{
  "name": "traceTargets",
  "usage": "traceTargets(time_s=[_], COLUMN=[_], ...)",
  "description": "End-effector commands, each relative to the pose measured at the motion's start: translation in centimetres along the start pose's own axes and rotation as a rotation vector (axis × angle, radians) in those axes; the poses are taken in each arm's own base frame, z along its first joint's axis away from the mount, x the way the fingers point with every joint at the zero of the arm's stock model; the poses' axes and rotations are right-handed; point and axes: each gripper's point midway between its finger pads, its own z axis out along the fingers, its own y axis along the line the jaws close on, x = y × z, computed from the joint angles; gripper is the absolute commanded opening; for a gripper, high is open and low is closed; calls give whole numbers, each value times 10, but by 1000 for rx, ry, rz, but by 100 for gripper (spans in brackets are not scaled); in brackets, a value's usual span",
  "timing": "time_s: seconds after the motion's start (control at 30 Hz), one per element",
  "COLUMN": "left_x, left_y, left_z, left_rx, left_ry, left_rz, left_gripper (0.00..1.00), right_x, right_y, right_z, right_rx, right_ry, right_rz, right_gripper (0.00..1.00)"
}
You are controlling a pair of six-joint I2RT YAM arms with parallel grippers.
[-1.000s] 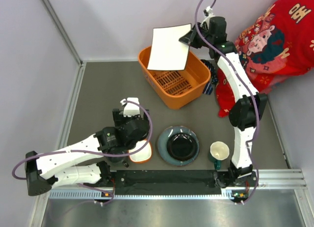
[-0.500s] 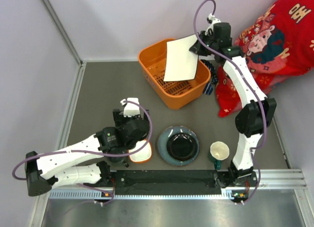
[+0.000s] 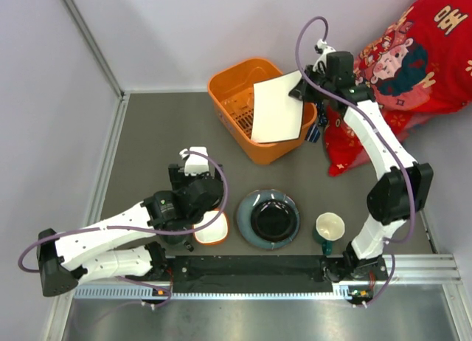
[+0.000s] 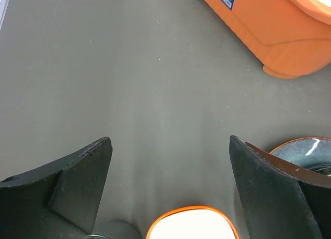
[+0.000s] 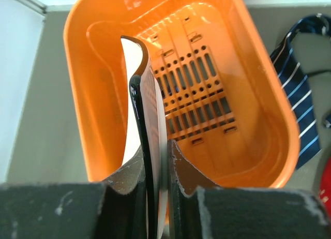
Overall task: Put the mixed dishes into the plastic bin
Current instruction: Place the plate in the plastic bin.
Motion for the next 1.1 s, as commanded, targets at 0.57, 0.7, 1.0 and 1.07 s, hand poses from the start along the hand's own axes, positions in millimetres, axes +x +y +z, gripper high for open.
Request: traceTargets(time_s=[0.57,0.7,1.0,1.07], left_x=[-7,-5,-5,-3], left_y=[-10,-5,2,2], left_z=[4,3,2,2], left_rx=[21,10,-2,-2], left_ry=[-2,2,1,4], left_rz=[-26,-23,-43,-43], left_gripper=[99,99,99,99], right_x=[-7,5,24,24], right_y=[98,116,131,129], right_z=[-54,-54,-64,-63], right_rx=[-305,-329,-330,-317], right_ry=[-134,-105,-74,-78], right_rz=[102,94,116,118], right_gripper=[0,0,0,0])
